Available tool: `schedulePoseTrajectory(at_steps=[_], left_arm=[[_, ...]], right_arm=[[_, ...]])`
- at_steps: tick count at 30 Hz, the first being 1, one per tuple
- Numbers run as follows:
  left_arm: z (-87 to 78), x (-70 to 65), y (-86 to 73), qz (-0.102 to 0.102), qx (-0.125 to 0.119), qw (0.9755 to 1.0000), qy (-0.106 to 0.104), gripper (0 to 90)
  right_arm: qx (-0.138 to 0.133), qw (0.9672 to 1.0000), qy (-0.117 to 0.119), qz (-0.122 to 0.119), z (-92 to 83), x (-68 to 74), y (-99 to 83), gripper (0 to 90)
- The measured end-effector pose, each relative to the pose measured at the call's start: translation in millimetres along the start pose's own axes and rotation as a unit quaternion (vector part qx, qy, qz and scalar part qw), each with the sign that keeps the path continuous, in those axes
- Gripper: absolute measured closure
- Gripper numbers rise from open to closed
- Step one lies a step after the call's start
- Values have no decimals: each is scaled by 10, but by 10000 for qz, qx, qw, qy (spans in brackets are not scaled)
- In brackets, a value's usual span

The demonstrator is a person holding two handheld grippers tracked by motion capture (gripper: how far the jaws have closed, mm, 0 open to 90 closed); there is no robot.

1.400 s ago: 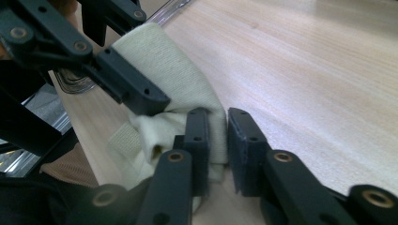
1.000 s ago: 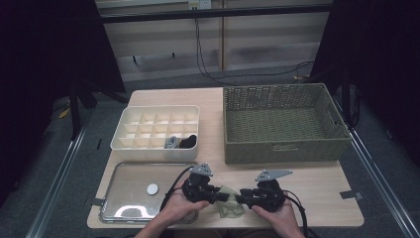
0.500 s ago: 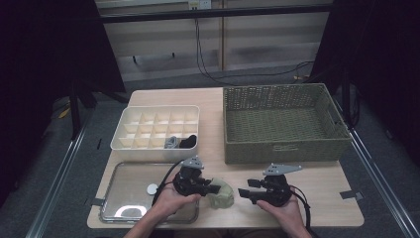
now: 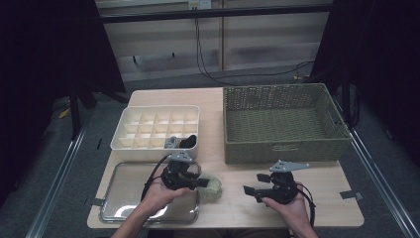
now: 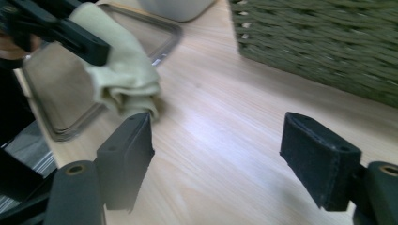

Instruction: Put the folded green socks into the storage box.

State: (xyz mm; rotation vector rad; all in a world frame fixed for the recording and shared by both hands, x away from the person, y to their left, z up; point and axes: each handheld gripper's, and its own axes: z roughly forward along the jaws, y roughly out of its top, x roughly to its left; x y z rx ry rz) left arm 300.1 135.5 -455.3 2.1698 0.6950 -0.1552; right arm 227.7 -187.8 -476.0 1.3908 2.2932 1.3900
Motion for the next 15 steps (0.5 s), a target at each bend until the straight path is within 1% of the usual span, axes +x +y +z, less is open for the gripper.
schedulePoseTrajectory(at_steps=[2,3,4,7,9,10,11,12,14,15], left_arm=[[-46,18,4,54,2,10000,59,737],[-63,28,2,47,-41,9999,99,736],[-85,41,4,25,-36,9999,141,737],[-136,60,10,10,-21,9998,172,737],[-186,76,20,12,9,9997,231,738],[-214,90,34,39,43,9997,249,738],[-236,95,46,33,58,9996,257,737],[-262,104,57,25,13,9996,272,737],[-327,115,90,5,-40,9995,311,737],[-359,121,108,17,-65,9995,294,737]], right_arm=[[-12,10000,-11,76,-22,-21,-9,233],[6,10000,-18,71,-29,-20,-7,225],[5,10000,-27,39,-39,-24,-2,217],[5,10000,-2,30,-65,-25,9,202],[-9,10000,25,11,-104,-29,3,174],[-5,10000,60,32,-113,-40,-6,171],[-27,10000,65,-2,-122,-49,-20,168],[-39,10000,47,-4,-131,-50,-28,163],[-156,9998,75,45,-137,-62,-48,149],[-170,9998,75,78,-138,-59,-54,149]])
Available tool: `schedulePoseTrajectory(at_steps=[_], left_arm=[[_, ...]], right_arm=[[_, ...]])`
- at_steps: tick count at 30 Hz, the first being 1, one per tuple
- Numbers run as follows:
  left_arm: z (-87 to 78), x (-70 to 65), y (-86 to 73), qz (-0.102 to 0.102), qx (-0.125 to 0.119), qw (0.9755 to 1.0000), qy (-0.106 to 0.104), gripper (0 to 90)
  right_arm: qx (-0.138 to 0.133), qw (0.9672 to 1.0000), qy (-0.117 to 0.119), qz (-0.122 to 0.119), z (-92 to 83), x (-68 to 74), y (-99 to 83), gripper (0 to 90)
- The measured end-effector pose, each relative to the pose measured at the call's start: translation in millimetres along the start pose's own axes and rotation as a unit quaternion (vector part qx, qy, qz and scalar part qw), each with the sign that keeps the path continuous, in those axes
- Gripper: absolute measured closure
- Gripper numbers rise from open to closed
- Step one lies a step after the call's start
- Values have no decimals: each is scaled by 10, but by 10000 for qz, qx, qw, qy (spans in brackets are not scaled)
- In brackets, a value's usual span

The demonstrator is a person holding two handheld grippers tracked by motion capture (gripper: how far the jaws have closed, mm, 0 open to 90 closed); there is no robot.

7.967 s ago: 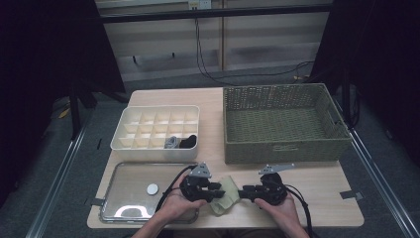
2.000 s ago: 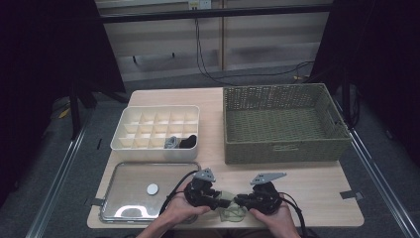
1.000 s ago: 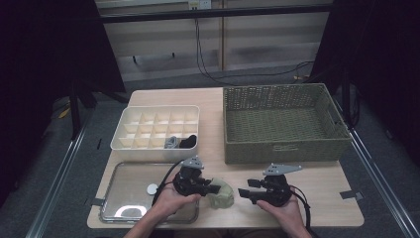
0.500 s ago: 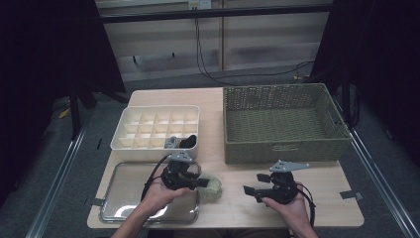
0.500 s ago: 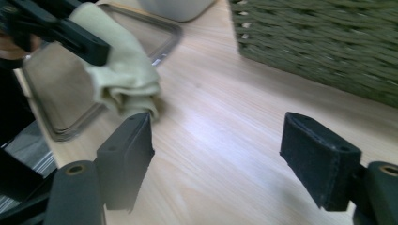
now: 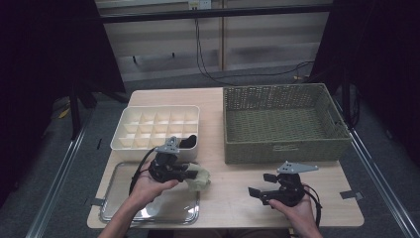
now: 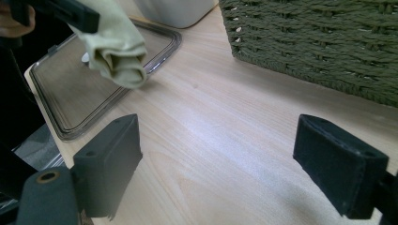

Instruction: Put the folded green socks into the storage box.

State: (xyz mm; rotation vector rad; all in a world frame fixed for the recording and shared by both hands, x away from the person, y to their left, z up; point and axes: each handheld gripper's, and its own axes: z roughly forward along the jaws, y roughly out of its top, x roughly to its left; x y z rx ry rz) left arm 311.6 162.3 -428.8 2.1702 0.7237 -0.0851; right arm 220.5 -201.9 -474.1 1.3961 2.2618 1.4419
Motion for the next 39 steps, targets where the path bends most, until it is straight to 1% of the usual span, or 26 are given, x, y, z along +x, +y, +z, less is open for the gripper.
schedulePoseTrajectory(at_steps=[3,5,7,9,10,11,12,13,17,22,24,25,27,29,30,31,32,33,34,35,36,37,39], left_arm=[[-78,21,57,27,32,10000,33,737],[-122,50,91,13,47,10000,42,737],[-156,74,107,2,12,9999,128,737],[-190,110,114,-16,9,9999,162,736],[-202,128,113,-43,18,9998,216,735],[-202,128,113,-43,18,9998,216,736],[-238,164,112,-92,35,9996,257,736],[-253,178,113,-82,28,9996,252,736],[-352,225,119,-161,-27,9996,242,736],[-466,283,140,-152,-64,9995,286,736],[-526,326,147,-183,-78,9991,367,736],[-526,326,147,-183,-78,9991,367,736],[-590,360,141,-214,-86,9989,408,736],[-621,385,141,-222,-84,9988,437,736],[-641,404,143,-224,-78,9989,414,736],[-665,419,147,-236,-70,9985,481,736],[-691,441,151,-254,-66,9984,502,736],[-714,461,153,-265,-62,9981,555,736],[-734,476,155,-276,-62,9980,567,736],[-771,499,158,-307,-74,9979,567,736],[-791,518,158,-305,-103,9978,572,736],[-810,526,161,-315,-108,9976,611,736],[-845,549,167,-340,-122,9974,618,736]], right_arm=[[12,10000,-8,-18,16,-13,-4,145],[18,10000,3,23,24,-35,-4,145],[-18,10000,-27,26,27,-49,1,142],[-23,10000,-20,39,28,-56,3,144],[3,10000,-36,64,30,-55,3,148],[3,10000,-36,64,30,-55,3,148],[14,10000,-57,33,37,-47,1,149],[17,10000,-73,28,38,-45,2,149],[-2,10000,-77,16,40,-47,4,148],[45,9999,-115,66,59,-56,3,152],[65,9999,-117,36,72,-54,8,146],[65,9999,-117,36,72,-54,8,146],[41,9999,-120,17,70,-55,10,136],[23,9999,-136,10,67,-59,12,132],[7,9999,-124,31,62,-61,14,128],[-20,9999,-133,39,59,-65,15,105],[-37,10000,-79,27,53,-64,14,77],[-51,10000,-24,26,47,-64,15,93],[-73,10000,-2,46,40,-66,13,92],[-76,10000,15,22,38,-65,10,74],[-79,9999,55,-36,39,-70,12,75],[-108,9999,52,9,39,-69,14,76],[-110,9999,101,-58,43,-75,13,75]])
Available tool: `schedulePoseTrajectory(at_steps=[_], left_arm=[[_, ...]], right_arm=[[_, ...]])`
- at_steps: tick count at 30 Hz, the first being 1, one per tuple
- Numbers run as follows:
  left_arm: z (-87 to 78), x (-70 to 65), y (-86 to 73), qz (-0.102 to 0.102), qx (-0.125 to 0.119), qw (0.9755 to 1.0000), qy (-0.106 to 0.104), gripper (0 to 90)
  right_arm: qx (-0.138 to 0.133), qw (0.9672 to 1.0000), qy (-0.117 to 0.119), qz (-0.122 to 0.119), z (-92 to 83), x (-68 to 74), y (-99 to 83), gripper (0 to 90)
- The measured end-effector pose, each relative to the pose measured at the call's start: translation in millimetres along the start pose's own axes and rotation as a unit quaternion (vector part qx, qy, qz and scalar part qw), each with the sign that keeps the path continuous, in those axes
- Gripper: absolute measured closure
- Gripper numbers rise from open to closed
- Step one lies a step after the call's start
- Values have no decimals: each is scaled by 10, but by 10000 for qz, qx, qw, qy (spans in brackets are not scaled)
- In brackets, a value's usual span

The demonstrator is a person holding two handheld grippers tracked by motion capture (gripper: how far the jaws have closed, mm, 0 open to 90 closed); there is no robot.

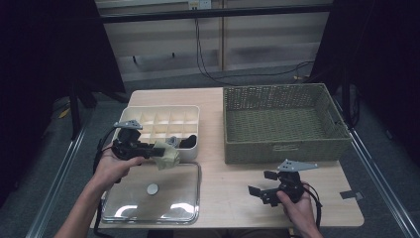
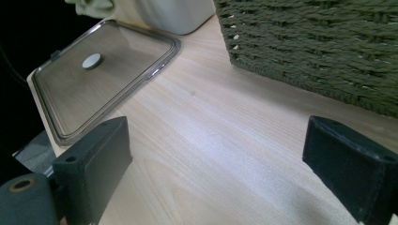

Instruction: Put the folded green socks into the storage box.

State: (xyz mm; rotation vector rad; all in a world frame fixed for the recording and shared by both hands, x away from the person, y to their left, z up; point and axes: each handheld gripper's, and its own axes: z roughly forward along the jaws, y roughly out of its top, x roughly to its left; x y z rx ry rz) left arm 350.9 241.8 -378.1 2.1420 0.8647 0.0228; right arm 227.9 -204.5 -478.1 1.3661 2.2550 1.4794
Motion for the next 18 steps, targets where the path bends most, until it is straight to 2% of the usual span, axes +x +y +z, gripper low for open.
schedulePoseTrajectory(at_steps=[3,5,8,13,15,18], left_arm=[[-43,40,23,21,47,10000,44,736],[-76,72,41,-23,13,10000,73,736],[-119,129,63,-75,-1,9999,126,736],[-162,218,103,-7,62,9997,222,736],[-184,250,135,-23,15,9996,279,736],[-207,286,170,-15,-6,9995,328,736]], right_arm=[[74,10000,-18,-18,10,4,-8,69],[104,9999,-89,-5,14,0,-16,76],[97,9999,-65,1,16,-7,-23,80],[83,9999,-80,-20,17,-19,-24,81],[87,9998,-181,13,11,-23,-26,81],[73,9998,-168,-3,5,-30,-25,81]])
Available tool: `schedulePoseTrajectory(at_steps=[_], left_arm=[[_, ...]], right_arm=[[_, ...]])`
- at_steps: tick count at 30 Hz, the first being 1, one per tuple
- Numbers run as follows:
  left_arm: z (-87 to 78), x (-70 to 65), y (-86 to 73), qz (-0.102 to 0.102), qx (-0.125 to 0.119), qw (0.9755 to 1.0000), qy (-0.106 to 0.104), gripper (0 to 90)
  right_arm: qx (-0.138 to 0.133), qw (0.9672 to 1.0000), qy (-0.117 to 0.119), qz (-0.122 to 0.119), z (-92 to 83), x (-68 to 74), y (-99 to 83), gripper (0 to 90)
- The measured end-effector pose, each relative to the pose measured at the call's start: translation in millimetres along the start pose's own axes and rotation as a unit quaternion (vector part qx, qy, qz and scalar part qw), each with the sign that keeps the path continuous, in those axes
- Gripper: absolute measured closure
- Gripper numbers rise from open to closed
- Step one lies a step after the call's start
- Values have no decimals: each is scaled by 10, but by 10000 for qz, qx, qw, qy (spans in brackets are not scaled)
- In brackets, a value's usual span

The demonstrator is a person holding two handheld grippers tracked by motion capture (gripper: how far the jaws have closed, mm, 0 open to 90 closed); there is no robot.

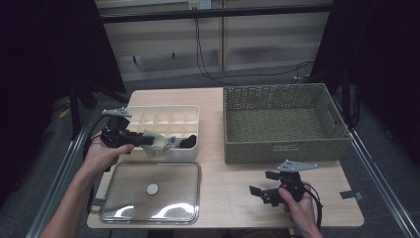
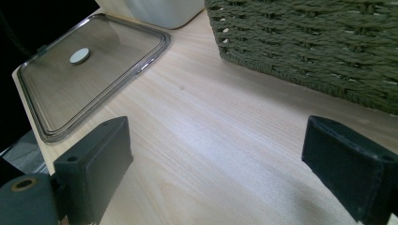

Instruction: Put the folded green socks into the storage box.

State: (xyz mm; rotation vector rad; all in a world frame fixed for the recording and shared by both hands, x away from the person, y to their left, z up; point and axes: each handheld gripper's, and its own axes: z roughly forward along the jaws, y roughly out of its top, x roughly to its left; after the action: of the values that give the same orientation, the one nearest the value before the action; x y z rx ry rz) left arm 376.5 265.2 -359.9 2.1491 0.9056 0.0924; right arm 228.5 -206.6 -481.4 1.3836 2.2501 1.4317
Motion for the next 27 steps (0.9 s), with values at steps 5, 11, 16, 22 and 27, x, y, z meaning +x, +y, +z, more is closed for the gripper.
schedulePoseTrajectory(at_steps=[5,11,16,22,27], left_arm=[[-2,81,24,-2,100,9999,111,736],[1,174,31,-166,119,9996,196,735],[-9,231,110,-148,102,9995,277,735],[71,351,150,-236,211,9988,377,735],[184,395,143,-209,361,9983,419,735]], right_arm=[[-17,10000,10,-27,-5,-1,-2,81],[2,10000,-4,-28,1,-7,-4,90],[7,10000,-17,-40,3,-6,-2,95],[-7,10000,-49,-10,-13,-16,-4,95],[-18,10000,-66,0,-10,-19,-5,91]])
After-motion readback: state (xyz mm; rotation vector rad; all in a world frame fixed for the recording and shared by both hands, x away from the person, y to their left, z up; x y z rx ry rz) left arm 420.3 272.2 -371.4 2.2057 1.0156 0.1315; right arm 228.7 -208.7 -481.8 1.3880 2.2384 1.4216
